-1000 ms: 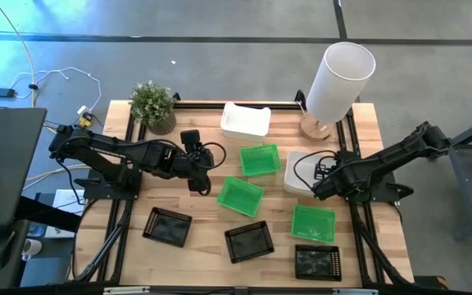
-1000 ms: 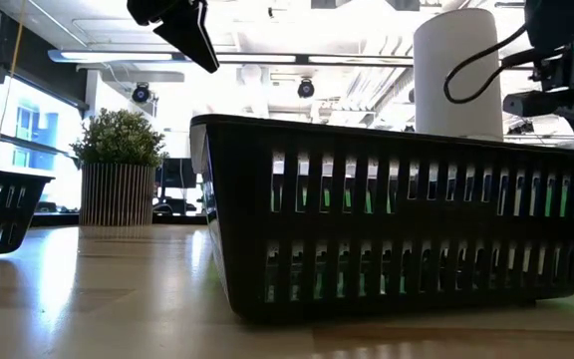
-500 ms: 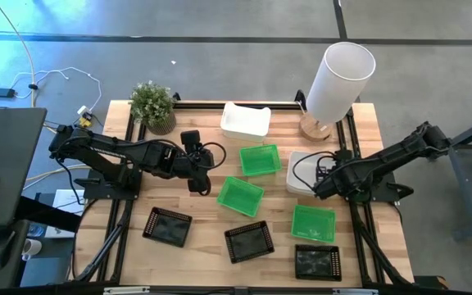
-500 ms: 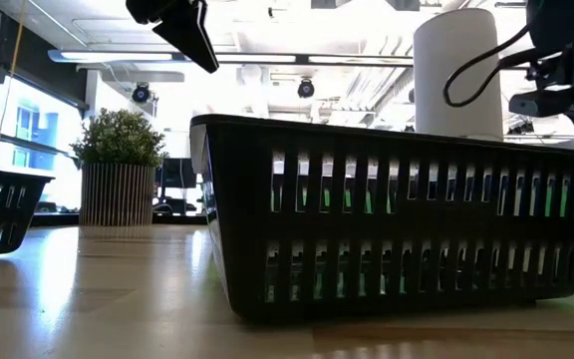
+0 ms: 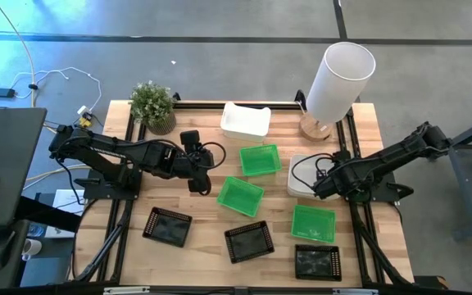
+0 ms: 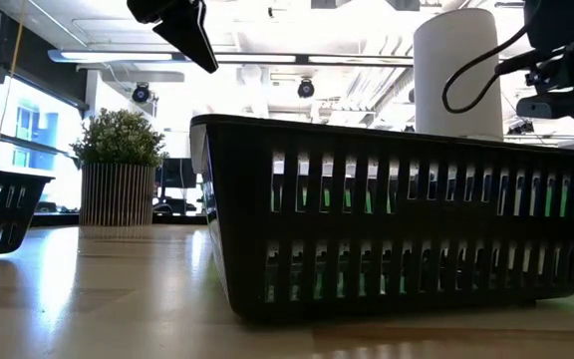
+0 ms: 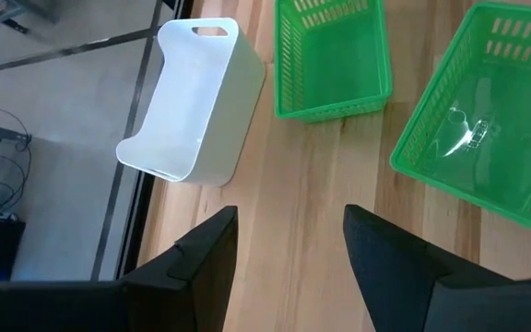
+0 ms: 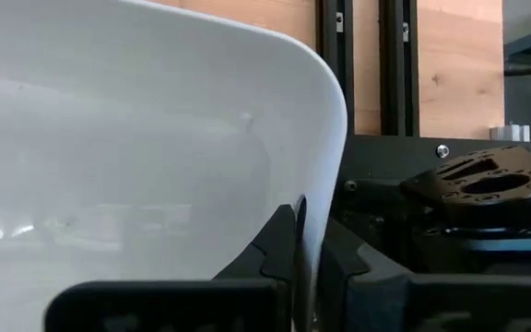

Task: Stack baskets by color
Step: Stack the bottom left white bin on the bottom right white bin, then stack the top green bin on the middle left green bin

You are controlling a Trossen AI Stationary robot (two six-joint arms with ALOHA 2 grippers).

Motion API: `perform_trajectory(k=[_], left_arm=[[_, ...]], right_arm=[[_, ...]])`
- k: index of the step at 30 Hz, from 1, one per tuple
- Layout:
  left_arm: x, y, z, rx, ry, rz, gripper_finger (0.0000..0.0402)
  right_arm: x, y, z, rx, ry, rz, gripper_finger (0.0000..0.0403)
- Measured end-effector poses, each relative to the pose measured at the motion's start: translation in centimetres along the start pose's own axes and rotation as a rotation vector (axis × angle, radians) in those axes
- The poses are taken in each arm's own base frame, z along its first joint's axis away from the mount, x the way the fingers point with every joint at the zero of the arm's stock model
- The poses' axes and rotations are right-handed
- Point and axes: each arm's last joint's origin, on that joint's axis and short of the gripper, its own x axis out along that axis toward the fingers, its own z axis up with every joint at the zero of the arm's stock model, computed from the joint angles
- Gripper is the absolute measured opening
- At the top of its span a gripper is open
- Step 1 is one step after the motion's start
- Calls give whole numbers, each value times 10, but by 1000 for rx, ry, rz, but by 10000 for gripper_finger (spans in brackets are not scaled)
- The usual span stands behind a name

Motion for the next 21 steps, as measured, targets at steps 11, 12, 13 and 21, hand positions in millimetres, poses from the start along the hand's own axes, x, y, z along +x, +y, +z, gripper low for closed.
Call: perform_trajectory(k=[11, 12, 13, 21], left_arm=[[0, 0, 0, -1, -1, 0, 184], [0, 0, 0, -4, -3, 0, 184], [0, 0, 1, -7, -5, 1, 184], [3, 5, 2, -67, -12, 12, 184]], right_arm=[[0, -3, 2, -36, -41, -23, 114], [0, -3, 2, -35, -39, -19, 121], [-1, -2, 2, -33, -37, -13, 126], [-29, 3, 10, -49, -132, 128, 140]])
